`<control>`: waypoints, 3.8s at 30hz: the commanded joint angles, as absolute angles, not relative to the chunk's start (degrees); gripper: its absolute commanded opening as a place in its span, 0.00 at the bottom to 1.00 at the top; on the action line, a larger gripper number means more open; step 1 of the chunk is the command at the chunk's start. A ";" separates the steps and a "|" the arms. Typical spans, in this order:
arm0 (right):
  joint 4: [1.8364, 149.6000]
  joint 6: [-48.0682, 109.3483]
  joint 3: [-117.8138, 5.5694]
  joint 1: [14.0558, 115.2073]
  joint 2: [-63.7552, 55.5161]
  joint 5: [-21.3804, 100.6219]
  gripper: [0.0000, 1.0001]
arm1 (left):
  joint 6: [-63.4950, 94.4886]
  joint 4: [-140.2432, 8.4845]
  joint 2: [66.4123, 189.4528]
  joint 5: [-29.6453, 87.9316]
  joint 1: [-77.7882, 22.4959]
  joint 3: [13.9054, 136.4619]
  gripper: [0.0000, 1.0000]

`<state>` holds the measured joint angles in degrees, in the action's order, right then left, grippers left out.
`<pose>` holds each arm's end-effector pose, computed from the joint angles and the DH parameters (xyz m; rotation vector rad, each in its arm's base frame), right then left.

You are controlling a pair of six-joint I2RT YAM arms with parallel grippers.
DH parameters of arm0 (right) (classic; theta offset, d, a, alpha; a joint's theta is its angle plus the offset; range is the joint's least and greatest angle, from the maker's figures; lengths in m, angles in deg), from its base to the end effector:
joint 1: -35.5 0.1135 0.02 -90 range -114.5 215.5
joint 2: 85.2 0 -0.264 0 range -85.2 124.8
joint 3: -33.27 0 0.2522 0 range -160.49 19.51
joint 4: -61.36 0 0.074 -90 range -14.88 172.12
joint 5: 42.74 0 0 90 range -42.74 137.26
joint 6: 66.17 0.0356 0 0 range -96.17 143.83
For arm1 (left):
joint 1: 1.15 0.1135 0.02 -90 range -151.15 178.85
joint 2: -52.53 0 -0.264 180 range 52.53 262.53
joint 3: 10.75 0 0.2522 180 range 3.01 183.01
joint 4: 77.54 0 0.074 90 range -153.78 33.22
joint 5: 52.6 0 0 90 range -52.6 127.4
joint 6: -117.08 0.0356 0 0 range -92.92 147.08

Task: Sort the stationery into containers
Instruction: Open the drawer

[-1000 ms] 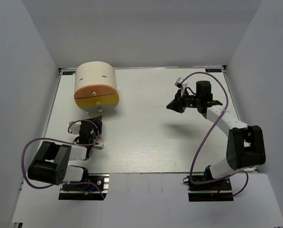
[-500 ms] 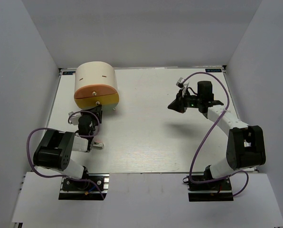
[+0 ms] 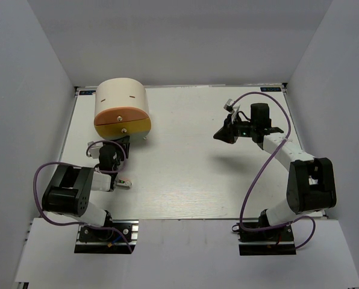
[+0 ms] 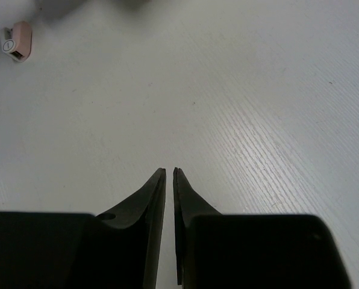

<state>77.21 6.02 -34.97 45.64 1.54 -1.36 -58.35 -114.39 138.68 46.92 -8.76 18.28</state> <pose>0.3149 0.0835 0.2420 -0.9428 1.8201 0.8283 0.2402 -0.0262 0.1273 -1.3664 1.5053 -0.9097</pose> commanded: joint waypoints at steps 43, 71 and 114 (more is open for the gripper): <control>79.60 3.61 -36.74 45.35 2.60 -2.66 0.18 | -52.91 -127.50 141.06 47.51 -6.95 10.93 0.16; 90.47 -1.83 -39.45 45.61 4.70 -10.82 0.90 | -32.08 -78.85 112.39 39.96 -6.95 20.06 0.78; 93.23 -10.45 -41.31 49.65 5.59 -7.85 0.90 | -48.86 -63.86 100.51 43.29 -7.47 24.28 0.51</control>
<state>93.19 -9.63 -40.71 49.20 7.00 -7.26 -48.06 -62.87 101.72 42.77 -7.32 22.26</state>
